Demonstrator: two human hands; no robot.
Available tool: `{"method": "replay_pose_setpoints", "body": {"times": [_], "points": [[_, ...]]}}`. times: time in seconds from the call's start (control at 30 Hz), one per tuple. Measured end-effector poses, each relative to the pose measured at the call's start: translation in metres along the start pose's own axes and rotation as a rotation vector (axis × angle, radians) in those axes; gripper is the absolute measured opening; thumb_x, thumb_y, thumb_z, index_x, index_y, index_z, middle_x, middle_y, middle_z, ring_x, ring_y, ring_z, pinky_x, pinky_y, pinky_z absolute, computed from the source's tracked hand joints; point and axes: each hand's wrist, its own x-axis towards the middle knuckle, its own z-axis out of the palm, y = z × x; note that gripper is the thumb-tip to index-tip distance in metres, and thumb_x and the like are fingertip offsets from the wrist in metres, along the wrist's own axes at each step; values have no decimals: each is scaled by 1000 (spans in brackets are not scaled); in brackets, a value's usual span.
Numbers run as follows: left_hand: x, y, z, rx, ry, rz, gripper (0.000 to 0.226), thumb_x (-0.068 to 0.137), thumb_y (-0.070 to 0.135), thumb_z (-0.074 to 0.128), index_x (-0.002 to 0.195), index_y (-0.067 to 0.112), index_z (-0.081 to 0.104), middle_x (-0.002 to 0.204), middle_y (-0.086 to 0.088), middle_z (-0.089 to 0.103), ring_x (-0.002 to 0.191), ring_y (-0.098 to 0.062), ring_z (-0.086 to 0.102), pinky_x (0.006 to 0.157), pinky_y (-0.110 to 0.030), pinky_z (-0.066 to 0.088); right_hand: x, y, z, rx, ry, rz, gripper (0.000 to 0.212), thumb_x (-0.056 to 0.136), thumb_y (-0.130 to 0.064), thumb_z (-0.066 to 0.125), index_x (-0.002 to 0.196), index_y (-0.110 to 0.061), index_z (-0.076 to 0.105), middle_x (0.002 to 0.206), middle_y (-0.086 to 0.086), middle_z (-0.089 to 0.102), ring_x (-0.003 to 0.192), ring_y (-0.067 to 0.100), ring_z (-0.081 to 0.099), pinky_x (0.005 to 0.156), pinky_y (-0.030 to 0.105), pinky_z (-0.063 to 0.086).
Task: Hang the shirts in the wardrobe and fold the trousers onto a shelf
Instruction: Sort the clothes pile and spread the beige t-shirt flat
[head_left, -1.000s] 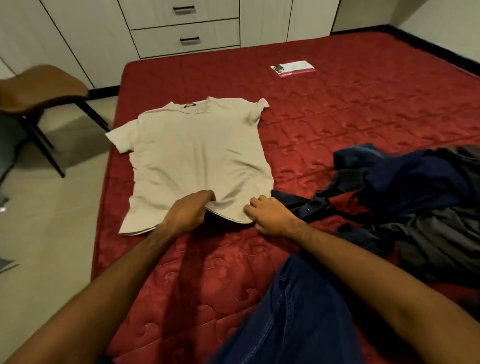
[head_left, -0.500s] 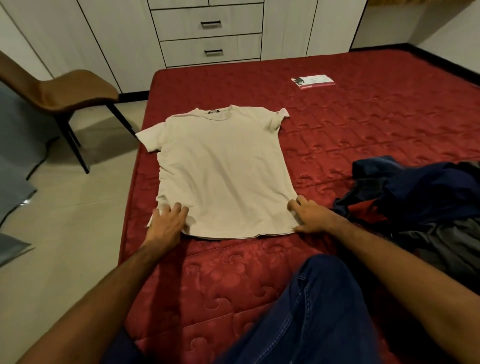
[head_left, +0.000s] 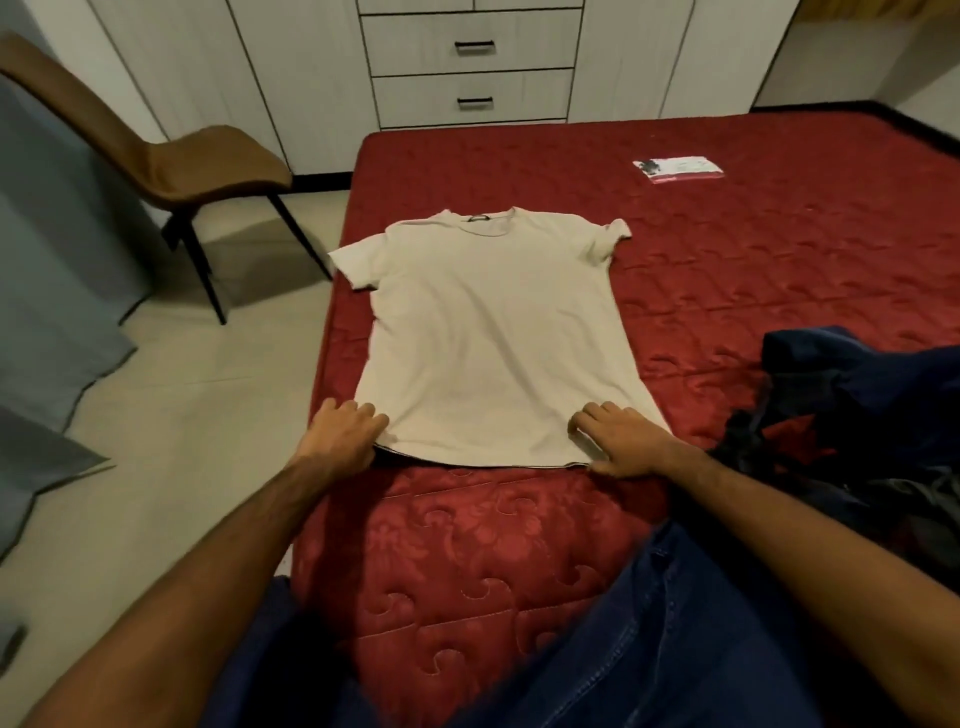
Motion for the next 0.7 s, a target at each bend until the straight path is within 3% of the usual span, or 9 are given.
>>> {"method": "replay_pose_setpoints", "body": {"times": [0.03, 0.1, 0.23, 0.3, 0.37, 0.47, 0.53, 0.6, 0.7], "points": [[-6, -6, 2, 5, -32, 31, 30, 83, 26, 55, 113, 23, 59, 110, -2, 64, 102, -28, 63, 82, -40, 41, 6, -8, 3, -44, 4, -28, 58, 79, -51, 35, 125, -19, 47, 120, 3, 47, 105, 24, 49, 84, 42, 46], [-21, -14, 4, -2, -114, 109, 32, 86, 27, 51, 118, 24, 54, 115, -2, 62, 107, -26, 60, 85, -40, 39, 15, -16, 6, -46, 1, -37, 43, 80, -31, 47, 121, -16, 48, 117, 5, 50, 104, 27, 51, 80, 40, 46], [-37, -20, 10, -30, -206, 170, 31, 91, 27, 49, 122, 23, 50, 118, -3, 59, 109, -24, 58, 89, -40, 41, 35, -24, -5, -8, -261, 46, 24, 77, -9, 57, 95, -24, 54, 103, 4, 62, 96, 26, 59, 74, 36, 47], [-33, -21, 10, -99, -200, 149, 24, 97, 34, 43, 113, 22, 56, 116, -3, 63, 107, -25, 61, 87, -40, 42, 42, -32, -20, 96, -426, 78, 20, 73, -3, 51, 74, -23, 58, 92, 8, 70, 82, 25, 65, 74, 40, 55], [-25, -22, 8, -211, -153, 112, 28, 100, 38, 36, 95, 21, 57, 112, -6, 68, 102, -27, 64, 80, -37, 41, 49, -39, -29, 243, -435, 82, 21, 70, -5, 50, 67, -22, 60, 85, 12, 72, 71, 22, 65, 69, 38, 55], [-8, -17, 12, -435, 105, 61, 23, 100, 36, 39, 95, 20, 55, 105, -4, 63, 97, -26, 62, 75, -37, 45, 60, -55, -23, 329, -97, -16, 14, 78, -23, 55, 91, -25, 61, 100, 2, 64, 88, 18, 57, 78, 35, 48], [8, -13, 17, -527, 229, 36, 22, 98, 35, 44, 108, 21, 58, 112, -1, 57, 102, -25, 58, 79, -39, 46, 74, -66, -10, 252, 15, -65, 35, 87, -37, 56, 121, -27, 56, 125, 0, 52, 110, 21, 48, 93, 39, 44], [27, -13, 23, -490, 199, 3, 28, 95, 34, 47, 119, 23, 56, 126, 0, 52, 111, -24, 54, 85, -40, 43, 94, -79, -5, 151, 32, -82, 49, 93, -49, 53, 137, -28, 46, 145, -1, 39, 127, 23, 39, 103, 42, 38], [60, -24, 41, -561, 165, -135, 39, 93, 37, 50, 130, 25, 48, 143, 1, 43, 129, -23, 44, 98, -45, 38, 141, -96, -9, 103, 158, -155, 61, 95, -57, 44, 147, -26, 35, 158, 1, 27, 142, 24, 29, 114, 45, 29]]}}
